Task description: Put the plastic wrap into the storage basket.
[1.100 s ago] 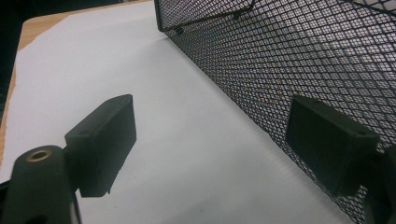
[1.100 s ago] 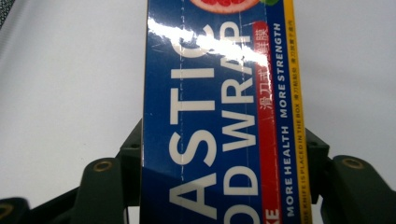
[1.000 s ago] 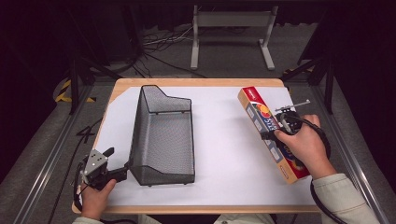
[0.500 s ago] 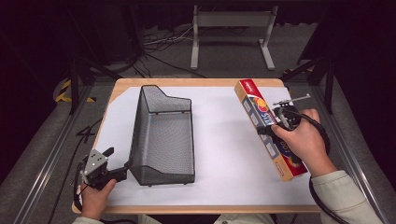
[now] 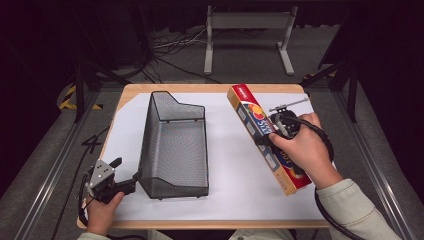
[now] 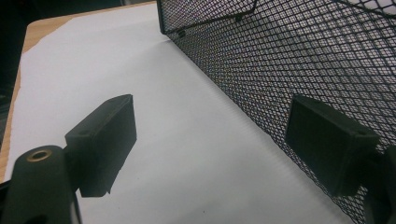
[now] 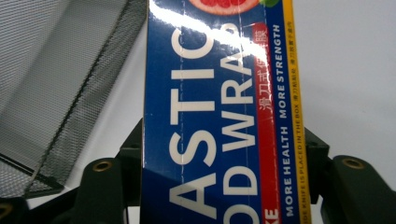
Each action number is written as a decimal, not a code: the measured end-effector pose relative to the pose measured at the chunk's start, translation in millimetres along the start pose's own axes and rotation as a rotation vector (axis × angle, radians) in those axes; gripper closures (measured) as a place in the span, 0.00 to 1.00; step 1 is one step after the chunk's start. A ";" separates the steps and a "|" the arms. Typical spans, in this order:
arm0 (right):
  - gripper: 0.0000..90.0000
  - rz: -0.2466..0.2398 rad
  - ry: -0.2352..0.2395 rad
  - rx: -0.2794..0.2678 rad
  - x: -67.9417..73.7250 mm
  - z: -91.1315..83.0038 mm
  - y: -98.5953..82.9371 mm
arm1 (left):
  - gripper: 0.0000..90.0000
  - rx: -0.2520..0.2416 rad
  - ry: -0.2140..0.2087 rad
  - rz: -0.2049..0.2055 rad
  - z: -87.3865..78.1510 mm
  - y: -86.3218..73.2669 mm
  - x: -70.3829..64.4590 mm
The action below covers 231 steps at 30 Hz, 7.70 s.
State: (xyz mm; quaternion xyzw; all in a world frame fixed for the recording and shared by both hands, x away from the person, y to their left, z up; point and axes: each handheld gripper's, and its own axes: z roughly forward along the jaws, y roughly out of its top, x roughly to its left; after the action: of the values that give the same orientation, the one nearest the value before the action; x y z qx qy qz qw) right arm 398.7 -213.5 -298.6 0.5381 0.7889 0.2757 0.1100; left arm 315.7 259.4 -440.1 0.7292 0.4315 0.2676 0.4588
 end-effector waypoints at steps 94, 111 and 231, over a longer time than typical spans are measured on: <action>0.43 -0.127 0.094 0.182 162.3 117.7 48.6 | 0.20 0.010 0.016 -0.017 0.1 -2.4 3.3; 0.41 -0.079 0.046 0.199 171.2 123.6 57.7 | 0.20 0.021 0.022 -0.017 5.0 -1.3 3.6; 0.15 -0.139 0.113 -0.428 -116.7 42.3 -150.9 | 0.19 -0.015 0.005 -0.025 2.5 1.7 2.9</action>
State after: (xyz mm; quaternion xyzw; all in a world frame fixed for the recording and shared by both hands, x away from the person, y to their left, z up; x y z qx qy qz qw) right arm 346.0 -346.8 -431.3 0.4306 0.7526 0.4581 0.1957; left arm 319.7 260.5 -439.6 0.7197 0.4397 0.2671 0.4663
